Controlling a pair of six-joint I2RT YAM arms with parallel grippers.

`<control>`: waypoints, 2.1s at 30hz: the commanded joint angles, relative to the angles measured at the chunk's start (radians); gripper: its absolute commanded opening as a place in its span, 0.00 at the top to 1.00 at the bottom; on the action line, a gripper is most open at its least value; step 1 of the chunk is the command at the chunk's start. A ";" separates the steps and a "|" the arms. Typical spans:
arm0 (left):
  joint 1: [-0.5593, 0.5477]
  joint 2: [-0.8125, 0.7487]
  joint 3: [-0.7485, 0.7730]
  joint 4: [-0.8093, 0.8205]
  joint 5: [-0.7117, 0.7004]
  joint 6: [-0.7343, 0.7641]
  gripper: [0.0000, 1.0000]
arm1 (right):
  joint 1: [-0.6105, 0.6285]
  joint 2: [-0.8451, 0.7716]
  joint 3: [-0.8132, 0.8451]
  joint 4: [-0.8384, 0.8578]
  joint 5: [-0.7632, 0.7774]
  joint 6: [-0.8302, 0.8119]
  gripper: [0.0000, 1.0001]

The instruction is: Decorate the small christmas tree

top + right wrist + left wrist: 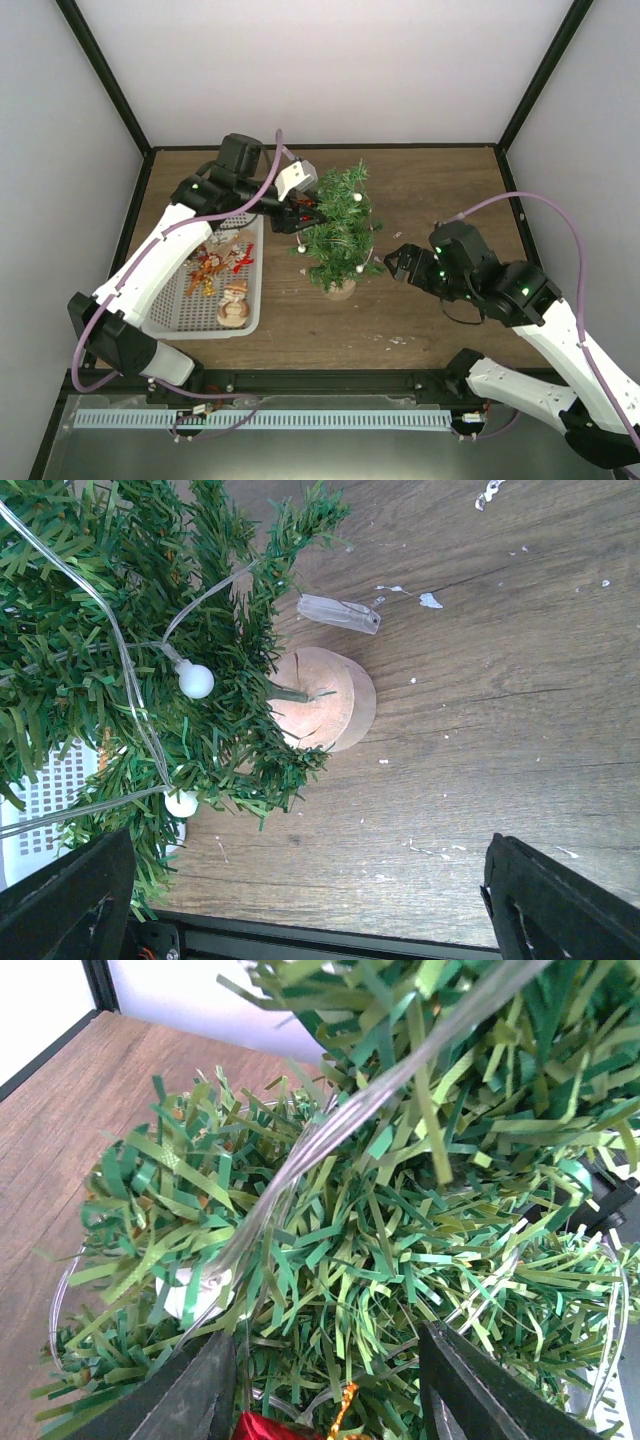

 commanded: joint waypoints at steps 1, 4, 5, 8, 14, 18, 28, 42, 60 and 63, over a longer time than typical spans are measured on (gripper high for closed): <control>-0.005 -0.025 0.025 -0.007 -0.026 0.024 0.50 | -0.007 -0.006 -0.002 0.000 0.010 0.008 0.12; -0.005 -0.031 0.024 -0.025 -0.042 0.041 0.50 | -0.007 -0.004 -0.005 0.006 0.008 0.005 0.12; -0.005 -0.036 0.022 -0.026 -0.047 0.044 0.50 | -0.007 -0.002 -0.005 0.010 0.007 0.003 0.12; -0.004 -0.051 0.023 -0.021 -0.063 0.048 0.48 | -0.007 -0.003 -0.010 0.016 0.005 0.001 0.12; -0.002 -0.056 0.061 -0.009 -0.072 0.029 0.46 | -0.007 -0.002 -0.022 0.026 0.001 -0.003 0.12; 0.001 -0.056 0.085 -0.016 -0.074 0.029 0.46 | -0.007 -0.001 -0.025 0.028 0.001 -0.004 0.12; 0.201 -0.165 0.042 -0.109 -0.032 0.075 0.55 | -0.007 -0.017 -0.015 -0.003 0.020 0.005 0.12; 0.431 -0.082 -0.030 -0.758 -0.287 0.660 0.52 | -0.007 -0.037 -0.083 -0.003 0.009 -0.001 0.11; 0.630 -0.195 -0.506 -0.638 -0.724 0.764 0.49 | -0.007 -0.111 -0.289 0.117 -0.100 -0.032 0.09; 0.662 -0.181 -0.540 -0.642 -0.760 0.713 0.47 | -0.007 -0.132 -0.331 0.140 -0.108 -0.036 0.08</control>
